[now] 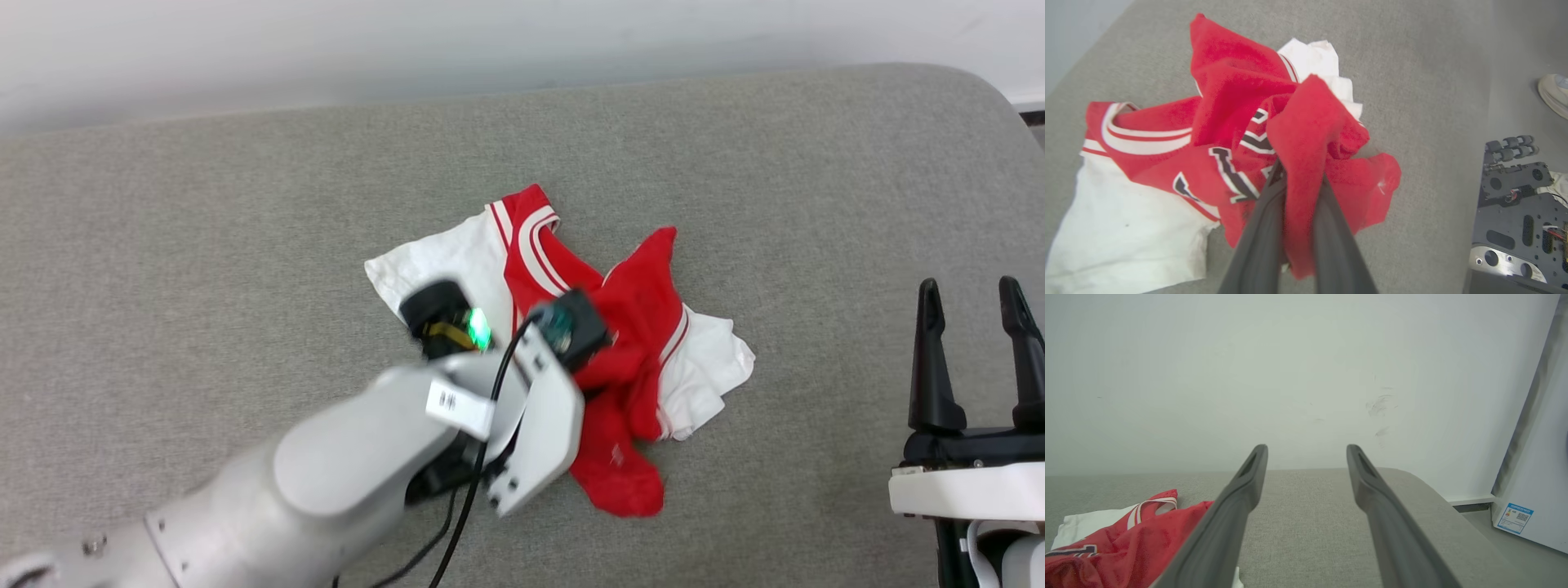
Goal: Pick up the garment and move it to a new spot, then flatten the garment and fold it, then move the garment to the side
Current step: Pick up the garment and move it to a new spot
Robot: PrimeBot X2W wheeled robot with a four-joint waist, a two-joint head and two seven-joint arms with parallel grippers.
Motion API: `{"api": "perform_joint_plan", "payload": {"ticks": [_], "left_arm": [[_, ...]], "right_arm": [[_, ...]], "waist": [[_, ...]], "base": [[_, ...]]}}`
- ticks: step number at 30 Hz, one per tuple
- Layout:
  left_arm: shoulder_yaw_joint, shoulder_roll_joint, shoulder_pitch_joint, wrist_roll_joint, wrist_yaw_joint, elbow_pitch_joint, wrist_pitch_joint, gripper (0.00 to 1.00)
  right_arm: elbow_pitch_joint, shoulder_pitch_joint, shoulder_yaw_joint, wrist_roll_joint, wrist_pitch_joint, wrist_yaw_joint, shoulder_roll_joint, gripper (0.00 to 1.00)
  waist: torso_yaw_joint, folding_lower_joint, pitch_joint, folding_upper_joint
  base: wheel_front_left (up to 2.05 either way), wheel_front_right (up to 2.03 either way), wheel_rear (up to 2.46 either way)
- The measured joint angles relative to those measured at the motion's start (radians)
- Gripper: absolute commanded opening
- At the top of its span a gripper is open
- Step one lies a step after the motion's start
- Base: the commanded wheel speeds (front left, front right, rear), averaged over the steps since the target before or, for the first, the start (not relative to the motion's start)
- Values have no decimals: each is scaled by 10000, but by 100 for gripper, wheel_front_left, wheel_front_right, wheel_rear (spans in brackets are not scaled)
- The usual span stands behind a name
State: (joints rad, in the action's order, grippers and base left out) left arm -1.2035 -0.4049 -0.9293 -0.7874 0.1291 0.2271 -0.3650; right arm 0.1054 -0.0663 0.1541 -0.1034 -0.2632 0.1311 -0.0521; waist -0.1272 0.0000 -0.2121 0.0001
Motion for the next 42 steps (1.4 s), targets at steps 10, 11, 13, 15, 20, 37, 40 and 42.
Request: {"api": "perform_joint_plan", "payload": {"ticks": [10, 11, 13, 15, 20, 37, 40, 42], "left_arm": [[-566, -104, 1996, -337, 0, 1455, -12, 0], [-571, -54, 2046, -337, 0, 1524, 65, 0], [-541, 40, 2104, -339, -2, 1670, 412, 26], [-370, 142, 2157, -263, -146, 1747, 1020, 100], [270, 372, 2261, 90, -903, 1436, 2811, 100], [3154, -775, 4477, 761, -4792, -610, 6238, 100], [4107, -825, 5079, 1258, -5319, -1085, 6251, 100], [4761, -788, 5508, 1791, -5591, -1430, 6255, 100]], "right_arm": [[-25, 107, -127, 157, 0, 0, 2, 100], [-25, 120, -119, 176, 0, 0, 2, 100], [-44, 188, -109, 184, 0, 0, 2, 100], [-104, 304, -134, 232, 0, 0, 2, 100], [-328, 553, -244, 242, 0, 0, 2, 100], [-978, 1337, -441, 211, 0, 0, 4, 100], [-1049, 1378, -474, 169, 2, 0, 6, 100], [-1074, 1383, -481, 159, 0, 0, 6, 100]], "waist": [[312, 0, 212, 0], [338, 0, 223, 0], [397, 0, 273, 0], [455, 0, 368, 0], [610, 0, 736, 0], [1473, 0, 1822, 0], [1612, 0, 1902, 0], [1691, 0, 1932, 0]], "base": [[0, 0, 0], [0, 0, 0], [0, 0, 0], [0, 0, 0], [0, 0, 0], [0, 0, 0], [0, 0, 0], [0, 0, 0]]}}
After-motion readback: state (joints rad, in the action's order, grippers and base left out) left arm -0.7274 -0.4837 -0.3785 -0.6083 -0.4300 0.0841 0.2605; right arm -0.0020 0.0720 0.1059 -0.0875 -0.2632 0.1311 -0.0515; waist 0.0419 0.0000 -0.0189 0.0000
